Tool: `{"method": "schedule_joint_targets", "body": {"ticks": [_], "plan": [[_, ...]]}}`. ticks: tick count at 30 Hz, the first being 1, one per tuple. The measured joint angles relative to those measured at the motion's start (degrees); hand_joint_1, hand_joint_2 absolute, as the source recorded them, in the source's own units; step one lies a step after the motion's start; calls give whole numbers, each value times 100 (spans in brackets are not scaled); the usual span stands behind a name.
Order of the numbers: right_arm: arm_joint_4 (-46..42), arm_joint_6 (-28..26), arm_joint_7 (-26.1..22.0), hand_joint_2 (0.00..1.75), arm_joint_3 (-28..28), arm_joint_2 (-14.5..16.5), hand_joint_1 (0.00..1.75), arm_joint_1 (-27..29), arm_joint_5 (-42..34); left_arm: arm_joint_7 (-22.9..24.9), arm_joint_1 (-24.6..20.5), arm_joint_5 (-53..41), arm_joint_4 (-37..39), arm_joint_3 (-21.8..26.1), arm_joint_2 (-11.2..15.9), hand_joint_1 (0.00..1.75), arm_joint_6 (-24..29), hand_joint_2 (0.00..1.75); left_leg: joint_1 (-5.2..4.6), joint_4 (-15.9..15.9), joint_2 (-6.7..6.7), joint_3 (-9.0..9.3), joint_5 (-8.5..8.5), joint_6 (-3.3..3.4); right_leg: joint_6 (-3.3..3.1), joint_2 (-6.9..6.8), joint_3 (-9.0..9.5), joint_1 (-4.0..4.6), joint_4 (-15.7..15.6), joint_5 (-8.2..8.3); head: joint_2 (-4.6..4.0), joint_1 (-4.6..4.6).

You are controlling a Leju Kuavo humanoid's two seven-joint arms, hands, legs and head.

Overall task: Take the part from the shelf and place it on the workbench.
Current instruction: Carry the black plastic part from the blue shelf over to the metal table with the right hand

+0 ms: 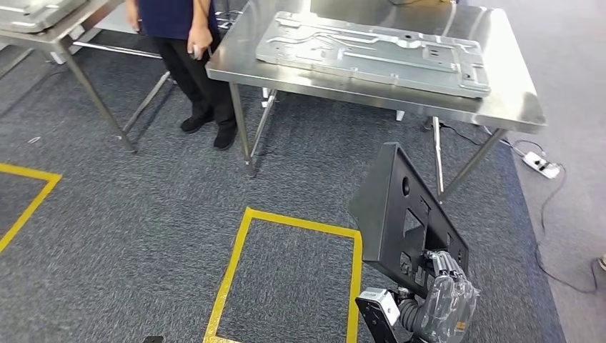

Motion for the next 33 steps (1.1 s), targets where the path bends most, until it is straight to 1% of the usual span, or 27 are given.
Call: {"method": "schedule_joint_targets", "body": {"ticks": [1, 2, 4, 5, 6, 7, 8, 9, 11, 12, 13, 14, 15, 16, 17, 18, 19, 20, 21, 23, 25, 27, 29, 30, 31, 32, 33], "plan": [[8, 0, 1, 175, 1, -2, 175, 1, 0, 0, -4, 0, 0, 4, 0, 0, 0, 175, -1, 0, 71, 24, -20, -6, -5, -20, 64, -5, -150, 147, 0, 0], [13, 0, 1, 175, 3, -4, 175, 1, 0, 0, -10, 0, 0, 10, -2, 0, -1, 175, -1, -2, 136, 59, -44, -17, -23, -71, 234, -1, -489, 361, 0, 1], [13, 0, 1, 175, 7, -6, 175, -4, -1, 0, -15, 0, 1, 23, -7, 0, -2, 175, -12, -14, 248, 124, -95, -59, -91, -308, 602, 56, -1198, 629, 0, 0], [14, 0, 1, 175, 11, -7, 175, -8, -1, 0, -15, 0, 1, 29, -9, 0, -2, 175, -21, -27, 299, 151, -114, -89, -129, -393, 703, 93, -1402, 668, 0, -1], [14, 0, 2, 175, 14, -7, 175, -10, -1, 0, -16, 0, 1, 34, -9, 0, -1, 175, -31, -48, 354, 176, -127, -120, -160, -430, 730, 125, -1471, 642, 0, -2], [15, 0, 2, 175, 18, -8, 175, -8, -1, 0, -22, -1, 0, 39, -9, 0, -1, 175, -44, -74, 410, 208, -135, -154, -188, -377, 725, 142, -1490, 641, 0, -2], [14, 0, 3, 175, 21, -8, 175, -4, -2, 1, -31, -4, 0, 44, -9, 0, -1, 175, -45, -98, 445, 237, -149, -186, -218, -311, 739, 123, -1521, 649, 0, -6], [10, -1, -2, 175, 23, -4, 175, 3, 6, 2, -42, -14, 0, 50, -5, 0, -1, 175, -42, -81, 395, 256, -185, -214, -246, -260, 768, 105, -1567, 659, 0, -7], [-17, -2, -73, 175, 27, 11, 175, 2, 28, 2, -57, -38, 0, 66, 2, 0, -1, 175, -31, 254, 127, 126, -395, -241, -317, -184, 841, 69, -1653, 674, 0, -16], [-33, -2, -144, 175, 27, 24, 175, 0, 29, 3, -51, -49, 0, 75, 5, 0, -1, 175, -28, 592, -27, -38, -553, -241, -345, -153, 862, 76, -1665, 666, 0, -18], [-46, -2, -231, 175, 25, 34, 175, -5, 8, 4, -37, -54, 0, 82, 6, 0, -1, 175, -29, 985, -112, -254, -710, -241, -373, -114, 875, 85, -1664, 654, 0, -21], [-54, -2, -314, 175, 21, 44, 175, -6, -29, 5, -19, -60, 0, 86, 7, 0, 1, 175, -31, 1321, -149, -455, -809, -243, -391, -71, 887, 96, -1661, 641, 0, -20], [-54, -1, -383, 175, 18, 51, 175, -5, -77, 7, -1, -69, 0, 89, 8, 0, 7, 175, -32, 1498, -160, -591, -794, -242, -400, -26, 904, 109, -1657, 626, 0, -21], [-53, -1, -440, 175, 15, 55, 175, -5, -129, 8, 9, -78, 0, 91, 12, 0, 13, 175, -34, 1456, -162, -628, -655, -236, -400, 16, 928, 117, -1648, 607, 0, -20], [-52, 0, -487, 175, 14, 59, 175, -5, -180, 8, 12, -87, 0, 92, 18, 0, 19, 175, -36, 1194, -163, -557, -416, -222, -392, 50, 957, 122, -1635, 583, 0, -20], [-52, 0, -526, 175, 13, 62, 175, -5, -229, 9, 11, -93, 0, 93, 24, 0, 23, 175, -38, 809, -166, -427, -155, -202, -379, 76, 989, 124, -1617, 551, 0, -20], [-51, 0, -560, 175, 13, 66, 175, -6, -274, 11, 6, -95, 0, 94, 30, 0, 24, 175, -46, 460, -175, -291, 17, -179, -359, 90, 1011, 133, -1592, 520, 0, -19], [-49, 0, -593, 175, 12, 68, 175, -8, -310, 16, -2, -96, 0, 95, 33, 0, 25, 175, -58, 211, -185, -188, 111, -151, -331, 103, 1015, 137, -1570, 494, 0, -20], [-47, 0, -623, 175, 12, 68, 175, -11, -343, 26, -9, -99, 0, 96, 34, 0, 28, 175, -71, 89, -195, -140, 123, -124, -303, 111, 1009, 141, -1554, 475, 0, -20], [-44, 0, -672, 175, 12, 68, 175, -15, -400, 51, -12, -113, 0, 98, 34, 0, 34, 175, -90, 40, -204, -124, 109, -73, -248, 125, 993, 140, -1548, 465, 0, -20], [-43, 0, -699, 175, 12, 68, 175, -19, -442, 66, -9, -136, 0, 101, 30, 0, 38, 175, -71, -10, -196, -101, 130, -19, -191, 100, 965, 131, -1461, 396, 0, -17], [-40, 0, -714, 175, 12, 67, 175, -26, -468, 69, -12, -151, 0, 107, 26, 0, 45, 175, -47, -43, -183, -72, 138, 29, -117, 58, 748, 104, -999, 134, 0, -14], [-33, 0, -718, 175, 10, 67, 175, -31, -489, 74, -12, -154, 0, 114, 27, 0, 54, 175, -47, -45, -171, -60, 121, 48, -61, 35, 373, 67, -304, -150, 0, -13], [-28, 0, -718, 175, 10, 67, 175, -31, -496, 77, -12, -154, 0, 117, 28, 0, 57, 175, -47, -44, -166, -49, 108, 47, -44, 27, 229, 49, -77, -178, 0, -13], [-25, 0, -718, 175, 10, 67, 175, -31, -498, 80, -11, -155, 0, 120, 28, 0, 60, 175, -46, -43, -164, -28, 89, 40, -38, 18, 188, 34, -69, -80, 0, -12], [-23, 0, -718, 175, 10, 67, 175, -31, -500, 82, -11, -155, 0, 121, 28, 0, 62, 175, -45, -43, -165, 5, 65, 28, -42, 8, 247, 23, -257, 113, 0, -12], [-22, 0, -718, 175, 10, 67, 175, -31, -501, 83, -11, -155, 0, 122, 27, 0, 63, 175, -44, -44, -166, 43, 39, 13, -61, -3, 404, 20, -630, 359, 0, -12]]}}
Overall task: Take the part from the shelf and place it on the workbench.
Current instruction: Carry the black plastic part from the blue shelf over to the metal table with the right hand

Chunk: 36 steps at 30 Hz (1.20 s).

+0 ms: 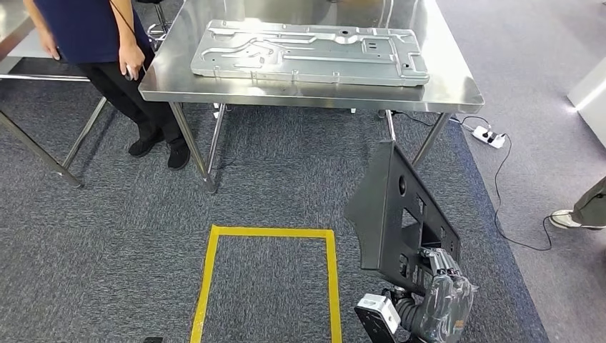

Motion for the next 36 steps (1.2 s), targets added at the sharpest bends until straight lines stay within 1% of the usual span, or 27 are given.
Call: {"method": "schedule_joint_targets", "body": {"ticks": [1, 2, 3, 5, 6, 8, 9, 11, 12, 13, 14, 16, 17, 18, 20, 22, 23, 24, 26, 27, 28, 29, 31, 32, 33, 34, 36], "plan": [[2, 0, 0, 175, 0, 0, 175, -1, -1, 0, -2, 0, 1, 1, -1, 0, 1, 175, -4, -3, 0, 32, -26, -19, -27, -10, 171, 9, -367, 172, 0, 0], [3, 0, 0, 175, 0, 0, 175, -3, -4, 1, -5, 0, 1, 1, -2, 0, 1, 175, -9, -4, 0, 51, -48, -43, -57, -15, 302, 27, -658, 267, 0, 0], [7, 0, 0, 175, 0, 0, 175, -4, -12, 2, -9, 0, 1, 2, -3, 0, 3, 175, -13, -9, 3, 58, -62, -69, -83, -17, 370, 46, -821, 289, 0, -1], [13, 0, -1, 175, 0, 1, 175, -6, -42, 7, -17, 0, 1, 3, -3, 0, 9, 175, -16, -45, 15, 76, -74, -134, -132, -3, 393, 76, -900, 248, 0, -2], [17, 0, -1, 175, 1, 3, 175, -5, -68, 10, -21, -1, 1, 5, -2, 0, 12, 175, -9, -58, 19, 96, -91, -165, -159, 1, 420, 65, -936, 251, 0, -4], [26, 0, -2, 175, 2, 8, 175, -6, -130, 15, -30, -2, 1, 9, 3, 0, 16, 175, -7, 132, 16, 48, -228, -206, -230, 1, 515, 40, -1038, 255, 0, -7], [34, 0, -2, 175, 5, 10, 175, -8, -183, 16, -32, -4, 1, 10, 5, 0, 17, 175, -1, 404, 10, -76, -367, -211, -264, -6, 562, 33, -1073, 251, 0, -10], [71, 1, 0, 175, 31, 3, 175, -25, -483, 17, -22, -10, 1, 16, 5, 0, 16, 175, -3, 1137, 6, -475, -647, -218, -321, -12, 601, 60, -1075, 218, 0, -13], [107, 1, 8, 175, 79, -17, 175, -46, -819, 16, -13, -13, 1, 31, 5, 0, 18, 175, -3, 1395, 5, -644, -689, -222, -338, -5, 611, 73, -1063, 199, 0, -13], [149, 1, 26, 175, 156, -51, 175, -80, -1231, 15, -5, -14, 0, 53, 5, 0, 20, 175, -3, 1474, 4, -732, -625, -221, -347, 9, 622, 84, -1049, 179, 0, -13], [195, 1, 54, 175, 283, -109, 175, -126, -1707, 10, 1, -14, 0, 81, 6, 0, 21, 175, -3, 1342, 4, -719, -455, -215, -347, 27, 637, 90, -1030, 155, 0, -13], [275, 1, 159, 175, 632, -282, 175, -243, -2439, -4, 1, -22, 0, 129, 7, 0, 23, 175, -16, 671, 43, -475, -27, -174, -325, 50, 676, 100, -984, 96, 0, -13], [305, 2, 230, 175, 819, -382, 175, -305, -2652, -11, -12, -32, 0, 146, 7, 0, 24, 175, -35, 363, 73, -360, 102, -147, -305, 50, 683, 114, -953, 65, 0, -13], [327, 3, 304, 175, 978, -474, 175, -363, -2753, -15, -29, -44, 0, 161, 7, 0, 24, 175, -54, 173, 98, -289, 157, -120, -283, 32, 683, 125, -933, 41, 0, -11], [368, 4, 439, 175, 1206, -620, 175, -462, -2792, -18, -57, -66, 0, 199, 7, 0, 23, 175, -79, 87, 71, -273, 150, -81, -239, -22, 680, 139, -929, 23, 0, -9], [402, 2, 523, 175, 1361, -729, 175, -545, -2786, -19, -45, -84, 1, 238, 2, 0, 21, 175, -40, 39, 0, -251, 182, -29, -189, -65, 689, 138, -912, -25, 0, -8], [414, 1, 550, 175, 1423, -772, 175, -580, -2779, -19, -35, -93, 1, 251, 0, 0, 21, 175, -19, 10, -26, -236, 200, -1, -157, -65, 648, 133, -798, -111, 0, -8], [425, 1, 575, 175, 1481, -814, 175, -611, -2772, -19, -29, -101, 1, 259, -2, 0, 21, 175, -1, -14, -52, -222, 213, 21, -122, -55, 545, 117, -570, -252, 0, -8], [455, 0, 604, 175, 1562, -878, 175, -653, -2765, -18, -27, -114, 0, 272, -1, 0, 23, 175, 1, -19, -103, -218, 215, 38, -59, -39, 195, 64, 125, -576, 0, -8], [474, 0, 599, 175, 1584, -899, 175, -661, -2765, -17, -26, -120, 1, 280, -1, 0, 23, 175, 2, -18, -125, -215, 210, 41, -33, -39, 28, 35, 420, -656, 0, -8], [490, 0, 584, 175, 1591, -911, 175, -663, -2765, -17, -22, -127, 1, 290, -1, 0, 24, 175, 5, -18, -145, -206, 202, 39, -13, -39, -63, 10, 545, -626, 0, -8], [500, 0, 567, 175, 1592, -917, 175, -661, -2765, -17, -16, -133, 1, 301, -2, 0, 25, 175, 11, -17, -162, -190, 191, 32, 0, -39, -51, -11, 455, -483, 0, -8], [508, 0, 563, 175, 1591, -920, 175, -661, -2759, -15, -4, -146, 2, 330, -5, 0, 25, 175, 28, -17, -193, -143, 158, -8, 4, -31, 222, -41, -223, -42, 0, -8], [510, 0, 577, 175, 1591, -920, 175, -664, -2754, -13, -4, -152, 1, 349, -6, 0, 24, 175, 27, -11, -202, -129, 138, -41, -4, -20, 374, -33, -574, 106, 0, -7], [514, 0, 597, 175, 1592, -921, 175, -668, -2750, -9, -7, -160, 1, 367, -7, 0, 23, 175, 26, -12, -207, -124, 126, -78, -15, -6, 472, -21, -808, 179, 0, -9], [520, 0, 621, 175, 1594, -921, 175, -671, -2747, -3, -8, -168, 1, 382, -7, 0, 22, 175, 22, -15, -207, -125, 119, -116, -31, 11, 510, -2, -914, 183, 0, -10], [536, 0, 663, 175, 1598, -921, 175, -675, -2740, 8, -12, -178, 0, 396, -7, 0, 21, 175, 26, -43, -201, -116, 119, -197, -89, 29, 510, 17, -943, 174, 0, -14]]}}
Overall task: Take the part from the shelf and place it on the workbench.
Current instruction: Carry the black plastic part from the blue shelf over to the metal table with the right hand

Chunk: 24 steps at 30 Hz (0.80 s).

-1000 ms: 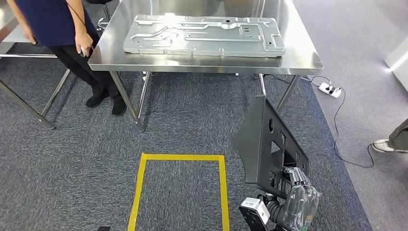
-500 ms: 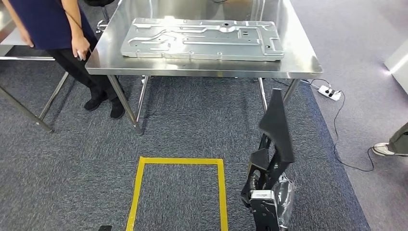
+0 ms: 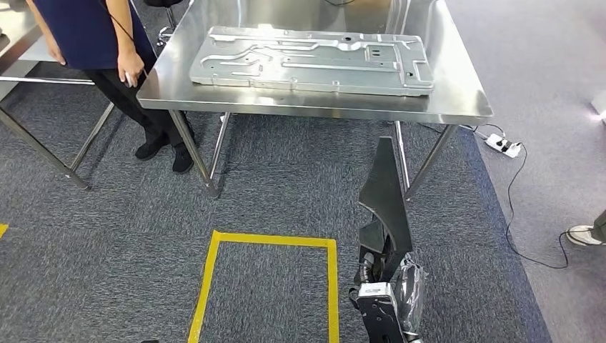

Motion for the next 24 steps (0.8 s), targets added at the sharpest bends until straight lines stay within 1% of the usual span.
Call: {"method": "schedule_joint_targets", "body": {"ticks": [1, 2, 3, 4, 5, 6, 7, 8, 9, 10, 11, 12, 13, 14, 16, 17, 18, 19, 20, 21, 22, 23, 24], "plan": [[7, 0, 17, 175, 2, 1, 175, -2, 10, 3, -1, -1, 0, 3, 3, 0, -2, 175, 7, 17, 18, 3, -25, -31, -39, -4, 15, -5, -29, 10, 0, 1], [13, 0, 36, 175, 5, 2, 175, -7, 31, 4, -4, -1, 0, 4, 4, 0, -5, 175, 14, 107, 43, -28, -98, -52, -87, -16, 35, -12, -60, 20, 0, -2], [18, 0, 57, 175, 8, 3, 175, -13, 63, 3, -7, 0, 1, 6, 5, 0, -12, 175, 17, 310, 71, -113, -228, -65, -130, -32, 55, -20, -90, 28, 0, -3], [24, 0, 80, 175, 11, 3, 175, -19, 105, 2, -9, 1, 1, 8, 7, 0, -21, 175, 18, 632, 101, -260, -405, -68, -161, -52, 67, -10, -101, 27, 0, -5], [32, 0, 102, 175, 12, 3, 175, -26, 149, 1, -9, 3, 1, 10, 6, 0, -32, 175, 16, 1020, 116, -445, -588, -72, -186, -68, 69, 5, -101, 20, 0, -8], [42, 0, 118, 175, 12, 3, 175, -31, 185, 0, -7, 8, 1, 17, 8, 0, -42, 175, 14, 1366, 121, -615, -715, -76, -197, -79, 70, 24, -96, 14, 0, -7], [51, 0, 128, 175, 11, 3, 175, -33, 213, -1, -2, 15, 0, 26, 10, 0, -48, 175, 10, 1571, 123, -719, -746, -74, -206, -86, 73, 42, -92, 8, 0, -7], [60, 0, 133, 175, 11, 3, 175, -36, 231, -1, 2, 22, 0, 34, 13, 0, -52, 175, 4, 1559, 123, -721, -660, -65, -212, -89, 80, 58, -85, 2, 0, -7], [65, 0, 136, 175, 11, 3, 175, -39, 241, -1, 4, 29, 0, 40, 15, 0, -56, 175, -3, 1312, 126, -609, -474, -43, -216, -90, 91, 69, -76, -8, 0, -7], [67, 0, 137, 175, 11, 3, 175, -40, 249, -2, 4, 32, 0, 43, 15, 0, -58, 175, -13, 923, 134, -429, -258, -11, -214, -90, 102, 77, -66, -21, 0, -7], [67, 0, 137, 175, 11, 3, 175, -42, 254, -2, 0, 34, 0, 43, 16, 0, -61, 175, -34, 538, 146, -251, -107, 21, -203, -90, 105, 94, -50, -35, 0, -6], [67, 0, 137, 175, 11, 3, 175, -45, 257, -3, -6, 34, 0, 44, 16, 0, -64, 175, -51, 250, 154, -118, -15, 51, -185, -89, 101, 105, -36, -45, 0, -6], [67, 0, 137, 175, 11, 3, 175, -48, 260, -5, -10, 33, 0, 44, 17, 0, -65, 175, -69, 101, 160, -54, 7, 72, -163, -89, 91, 113, -25, -49, 0, -5], [67, 0, 138, 175, 11, 3, 175, -51, 261, -7, -12, 33, 0, 45, 17, 0, -66, 175, -85, 64, 157, -42, -8, 84, -140, -91, 83, 117, -20, -46, 0, -5], [67, -1, 141, 175, 10, 2, 175, -59, 262, -8, -7, 33, 0, 49, 14, 0, -67, 175, -66, 25, 151, -33, 27, 129, -90, -88, 80, 108, -10, -54, 0, -5], [67, -1, 142, 175, 10, 2, 175, -62, 262, -8, -6, 33, 0, 51, 11, 0, -68, 175, -51, 3, 151, -23, 45, 158, -59, -77, 63, 101, 51, -105, 0, -4], [67, -2, 143, 175, 9, 2, 175, -67, 262, -8, -9, 33, 0, 56, 8, 0, -68, 175, -33, -20, 153, -13, 62, 191, -27, -66, -2, 90, 212, -218, 0, -2], [68, -2, 144, 175, 9, 1, 175, -69, 262, -8, -13, 33, 0, 65, 6, 0, -68, 175, -28, -29, 157, -8, 70, 213, 5, -56, -124, 66, 488, -383, 0, -1], [71, -2, 145, 175, 9, 1, 175, -71, 269, -8, -16, 31, 0, 78, 7, 0, -68, 175, -28, -31, 156, -11, 71, 226, 33, -51, -293, 47, 850, -569, 0, 1], [74, -2, 151, 175, 8, 1, 175, -72, 293, -4, -17, 20, 0, 93, 7, 0, -69, 175, -28, -30, 156, -14, 70, 232, 57, -51, -470, 24, 1209, -716, 0, 0], [77, -2, 157, 175, 3, 1, 175, -72, 341, 1, -16, 4, 0, 108, 7, 0, -71, 175, -28, -29, 154, -14, 69, 231, 77, -52, -593, 2, 1447, -769, 0, 0], [79, -2, 166, 175, -4, 2, 175, -73, 423, 7, -16, -20, 0, 119, 7, 0, -77, 175, -26, -28, 150, -10, 65, 226, 90, -53, -625, -17, 1492, -712, 0, 1], [79, -2, 180, 175, -16, 7, 175, -76, 546, 14, -16, -48, 0, 126, 7, 0, -86, 175, -22, -28, 142, 0, 58, 217, 97, -54, -546, -37, 1311, -549, 0, 1]]}}
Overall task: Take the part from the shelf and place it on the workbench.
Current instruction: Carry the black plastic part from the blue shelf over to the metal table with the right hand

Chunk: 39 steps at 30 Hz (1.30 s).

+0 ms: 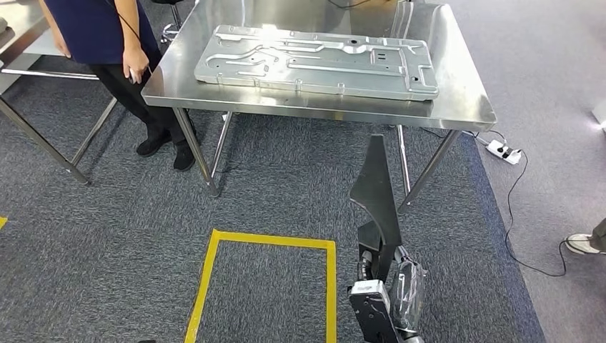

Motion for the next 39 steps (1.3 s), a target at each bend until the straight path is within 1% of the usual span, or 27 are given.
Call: {"method": "schedule_joint_targets", "body": {"ticks": [1, 3, 4, 6, 8, 10, 12, 13, 14, 15, 17, 18, 19, 20, 21, 24, 25, 27, 28, 29, 30, 32, 33, 34, 35, 37, 39], "plan": [[-8, 0, 29, 175, -25, 15, 175, -8, 181, 7, -1, -34, 0, 3, 0, 0, -10, 175, 4, 0, -9, 15, -11, -15, 0, 0, 172, -15, -363, 223, 0, 0], [-44, -1, 136, 175, -103, 78, 175, -52, 650, 29, -7, -124, 0, 4, 1, 0, -35, 175, -3, 8, -21, 30, -34, -71, -21, 11, 506, -13, -1063, 497, 0, -1], [-74, -1, 219, 175, -154, 121, 175, -89, 916, 43, -11, -181, 0, 4, 3, 0, -51, 175, -8, 10, -23, 28, -40, -107, -39, 19, 588, 1, -1255, 535, 0, -3], [-127, -2, 422, 175, -270, 185, 175, -208, 1399, 73, -24, -293, 0, 2, 8, 0, -93, 175, -11, -7, -22, 25, -40, -188, -91, 34, 594, 36, -1330, 513, 0, -5], [-149, -3, 675, 175, -440, 203, 175, -419, 1788, 92, -49, -416, 0, -8, 19, 0, -140, 175, 4, 38, -15, 15, -81, -251, -167, 35, 621, 22, -1379, 530, 0, -7], [-101, 7, 1008, 175, -653, 195, 175, -761, 2107, 108, -81, -566, 0, -44, 30, 0, -200, 175, 14, 451, -7, -175, -300, -273, -251, 22, 657, 8, -1424, 542, 0, -9], [108, 52, 1377, 175, -857, 145, 175, -1229, 2380, 136, -106, -713, 0, -115, 44, 0, -258, 175, 11, 1200, -6, -564, -608, -274, -302, 17, 662, 34, -1419, 530, 0, -10], [246, 75, 1516, 175, -938, 109, 175, -1459, 2470, 152, -118, -765, 0, -151, 55, 0, -276, 175, 9, 1495, -6, -735, -674, -273, -312, 20, 667, 50, -1413, 523, 0, -10], [371, 91, 1604, 175, -1006, 74, 175, -1650, 2519, 167, -129, -793, 0, -179, 63, 0, -290, 175, 4, 1610, -7, -823, -632, -266, -317, 22, 681, 65, -1408, 512, 0, -9], [468, 94, 1648, 175, -1052, 49, 175, -1792, 2538, 175, -137, -808, 0, -201, 69, 0, -297, 175, 1, 1506, -6, -808, -482, -251, -318, 24, 703, 77, -1404, 496, 0, -9], [597, 83, 1692, 175, -1092, 22, 175, -1963, 2575, 184, -142, -822, 0, -249, 83, 0, -304, 175, -14, 815, -1, -527, -43, -188, -304, 20, 764, 93, -1398, 447, 0, -8], [649, 77, 1721, 175, -1098, 13, 175, -2024, 2619, 185, -145, -834, 0, -269, 90, 0, -308, 175, -32, 467, 3, -372, 95, -154, -286, 19, 779, 105, -1388, 422, 0, -9], [697, 74, 1766, 175, -1100, 5, 175, -2079, 2685, 191, -154, -853, 0, -285, 96, 0, -314, 175, -49, 233, 7, -270, 156, -126, -264, 15, 780, 113, -1381, 406, 0, -9], [752, 75, 1826, 175, -1102, -4, 175, -2136, 2764, 203, -164, -884, 0, -297, 100, 0, -321, 175, -67, 130, 9, -229, 142, -106, -241, 13, 769, 117, -1380, 398, 0, -9], [818, 82, 1891, 175, -1103, -15, 175, -2203, 2847, 222, -176, -921, 0, -312, 101, 0, -331, 175, -81, 89, 8, -220, 124, -96, -216, 12, 758, 120, -1384, 398, 0, -9], [1050, 110, 2022, 175, -1103, -40, 175, -2494, 2979, 295, -228, -1017, 0, -387, 98, 0, -373, 175, -33, -19, 7, -155, 130, -34, -137, 11, 714, 114, -1272, 314, 0, -5], [1135, 121, 2039, 175, -1103, -45, 175, -2608, 2996, 314, -257, -1037, 0, -411, 97, 0, -386, 175, -12, -55, 9, -116, 129, -8, -107, 13, 605, 106, -1051, 215, 0, -4], [1311, 153, 2051, 175, -1103, -50, 175, -2781, 3018, 345, -316, -1061, 0, -443, 95, 0, -404, 175, -9, -73, 10, -59, 95, 30, -54, 14, 184, 67, -323, -40, 0, -2], [1396, 170, 2054, 175, -1103, -51, 175, -2829, 3022, 358, -336, -1075, 0, -454, 95, 0, -408, 175, -8, -72, 4, -29, 70, 37, -30, 13, -45, 45, 20, -112, 0, -2], [1470, 185, 2060, 175, -1102, -51, 175, -2859, 3023, 371, -345, -1087, 0, -466, 94, 0, -411, 175, -6, -71, -4, 8, 38, 35, -11, 12, -206, 23, 205, -81, 0, -2], [1533, 196, 2067, 175, -1101, -51, 175, -2886, 3023, 384, -347, -1100, 0, -480, 92, 0, -415, 175, -2, -68, -14, 56, 0, 23, 2, 11, -260, 2, 165, 78, 0, -2], [1632, 204, 2082, 175, -1094, -51, 175, -2968, 3024, 402, -349, -1117, 0, -514, 87, 0, -420, 175, 9, -58, -32, 164, -94, -23, 8, 9, -88, -26, -478, 620, 0, -2], [1676, 210, 2087, 175, -1088, -51, 175, -3023, 3026, 406, -360, -1126, 0, -531, 84, 0, -421, 175, 4, -45, -36, 204, -141, -57, -1, 11, 38, -22, -822, 817, 0, -1], [1709, 215, 2092, 175, -1082, -51, 175, -3073, 3028, 408, -375, -1132, 0, -546, 83, 0, -422, 175, -2, -38, -42, 219, -178, -91, -21, 14, 144, -8, -1095, 897, 0, -1], [1737, 220, 2095, 175, -1077, -52, 175, -3107, 3030, 410, -388, -1135, 0, -556, 83, 0, -422, 175, -8, -40, -46, 218, -198, -125, -45, 16, 192, 11, -1225, 887, 0, -1], [1780, 226, 2103, 175, -1070, -53, 175, -3144, 3030, 415, -406, -1137, 0, -568, 83, 0, -422, 175, -10, -73, -47, 219, -217, -188, -108, 27, 224, 33, -1297, 792, 0, -2], [1804, 227, 2106, 175, -1067, -48, 175, -3164, 3030, 414, -409, -1135, 0, -573, 79, 0, -422, 175, 2, 5, -26, 209, -299, -238, -180, 33, 287, 13, -1337, 757, 0, -5]]}}
